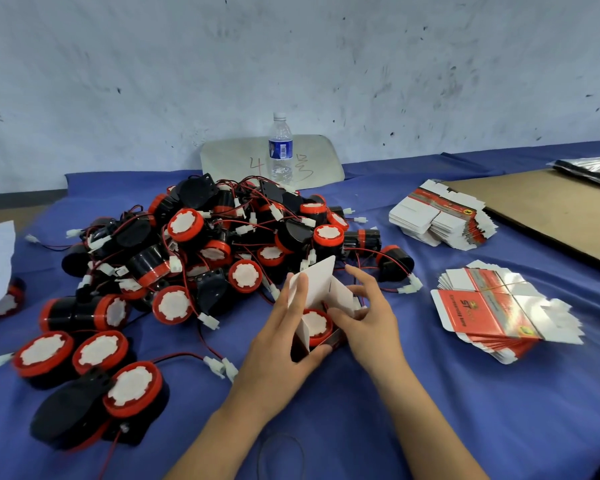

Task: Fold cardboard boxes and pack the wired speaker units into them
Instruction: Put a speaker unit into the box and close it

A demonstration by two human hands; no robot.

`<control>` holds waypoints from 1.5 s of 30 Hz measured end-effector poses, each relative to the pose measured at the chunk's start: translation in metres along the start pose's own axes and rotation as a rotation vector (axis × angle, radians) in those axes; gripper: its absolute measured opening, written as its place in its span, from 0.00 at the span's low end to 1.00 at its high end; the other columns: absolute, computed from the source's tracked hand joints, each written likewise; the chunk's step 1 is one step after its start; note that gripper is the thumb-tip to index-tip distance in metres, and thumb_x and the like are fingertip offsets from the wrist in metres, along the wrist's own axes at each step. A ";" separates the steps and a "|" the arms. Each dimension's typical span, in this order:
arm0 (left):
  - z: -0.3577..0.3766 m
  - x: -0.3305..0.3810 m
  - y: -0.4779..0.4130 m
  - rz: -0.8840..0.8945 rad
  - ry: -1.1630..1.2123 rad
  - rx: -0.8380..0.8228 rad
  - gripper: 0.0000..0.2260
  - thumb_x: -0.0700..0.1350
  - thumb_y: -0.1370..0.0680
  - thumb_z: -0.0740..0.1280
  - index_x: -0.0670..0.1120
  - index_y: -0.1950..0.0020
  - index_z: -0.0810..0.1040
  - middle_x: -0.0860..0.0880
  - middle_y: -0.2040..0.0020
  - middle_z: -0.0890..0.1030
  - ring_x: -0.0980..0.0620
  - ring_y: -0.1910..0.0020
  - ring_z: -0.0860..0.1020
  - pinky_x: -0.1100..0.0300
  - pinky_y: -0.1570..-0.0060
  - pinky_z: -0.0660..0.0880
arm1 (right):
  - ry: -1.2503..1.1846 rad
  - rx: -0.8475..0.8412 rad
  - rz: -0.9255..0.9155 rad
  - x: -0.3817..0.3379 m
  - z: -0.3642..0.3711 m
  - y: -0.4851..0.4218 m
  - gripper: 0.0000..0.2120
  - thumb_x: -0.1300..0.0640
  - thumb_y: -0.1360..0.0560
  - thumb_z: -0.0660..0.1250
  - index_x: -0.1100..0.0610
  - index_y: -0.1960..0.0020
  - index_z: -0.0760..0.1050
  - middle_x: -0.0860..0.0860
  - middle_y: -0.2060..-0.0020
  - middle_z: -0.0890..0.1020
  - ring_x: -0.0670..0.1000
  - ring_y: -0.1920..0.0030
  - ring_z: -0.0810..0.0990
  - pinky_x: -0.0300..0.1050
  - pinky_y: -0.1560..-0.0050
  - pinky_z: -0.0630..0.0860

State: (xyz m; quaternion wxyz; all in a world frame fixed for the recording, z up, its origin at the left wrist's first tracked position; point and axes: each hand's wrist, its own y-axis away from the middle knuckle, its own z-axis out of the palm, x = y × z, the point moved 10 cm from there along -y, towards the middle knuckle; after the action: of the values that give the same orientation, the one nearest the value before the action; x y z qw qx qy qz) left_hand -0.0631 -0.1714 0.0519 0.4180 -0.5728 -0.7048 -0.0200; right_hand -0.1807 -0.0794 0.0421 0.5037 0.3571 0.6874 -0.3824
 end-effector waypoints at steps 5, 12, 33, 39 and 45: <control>0.006 0.006 0.000 0.048 0.012 -0.018 0.38 0.42 0.21 0.66 0.54 0.24 0.39 0.55 0.25 0.31 0.78 0.32 0.38 0.85 0.41 0.50 | 0.000 -0.031 -0.050 -0.005 0.002 0.004 0.22 0.69 0.31 0.68 0.44 0.47 0.73 0.42 0.56 0.80 0.42 0.64 0.75 0.40 0.63 0.75; 0.011 -0.001 0.001 -0.075 -0.041 -0.027 0.25 0.43 0.18 0.59 0.52 0.23 0.52 0.52 0.27 0.26 0.68 0.29 0.47 0.82 0.42 0.57 | 0.225 -0.026 -0.252 -0.025 0.010 0.008 0.08 0.70 0.30 0.71 0.59 0.55 0.80 0.46 0.51 0.78 0.45 0.48 0.77 0.34 0.50 0.73; -0.005 0.025 0.010 0.043 -0.194 0.204 0.18 0.28 0.28 0.69 0.40 0.39 0.80 0.45 0.41 0.77 0.51 0.41 0.74 0.58 0.41 0.73 | 0.117 -0.094 -0.287 -0.030 0.016 0.012 0.07 0.64 0.25 0.67 0.58 0.56 0.84 0.45 0.50 0.79 0.37 0.49 0.77 0.28 0.51 0.71; 0.004 0.030 0.003 0.133 -0.039 0.055 0.08 0.41 0.24 0.70 0.45 0.45 0.83 0.51 0.44 0.79 0.55 0.42 0.75 0.64 0.41 0.71 | -0.143 0.191 -0.499 -0.063 -0.020 0.034 0.05 0.49 0.24 0.61 0.44 0.48 0.70 0.44 0.58 0.81 0.43 0.56 0.80 0.30 0.55 0.72; 0.008 0.029 0.001 0.139 0.076 0.016 0.08 0.43 0.25 0.70 0.44 0.48 0.82 0.52 0.44 0.78 0.57 0.43 0.75 0.61 0.42 0.73 | -0.041 0.090 -0.421 -0.058 -0.005 0.024 0.10 0.60 0.21 0.64 0.46 0.50 0.80 0.43 0.57 0.84 0.45 0.54 0.82 0.39 0.53 0.75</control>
State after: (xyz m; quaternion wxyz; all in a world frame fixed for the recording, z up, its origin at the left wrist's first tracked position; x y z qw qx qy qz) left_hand -0.0667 -0.1437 0.0645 0.4495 -0.6158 -0.6471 -0.0070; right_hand -0.1480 -0.0697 0.0949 0.4101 0.2199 0.7188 -0.5165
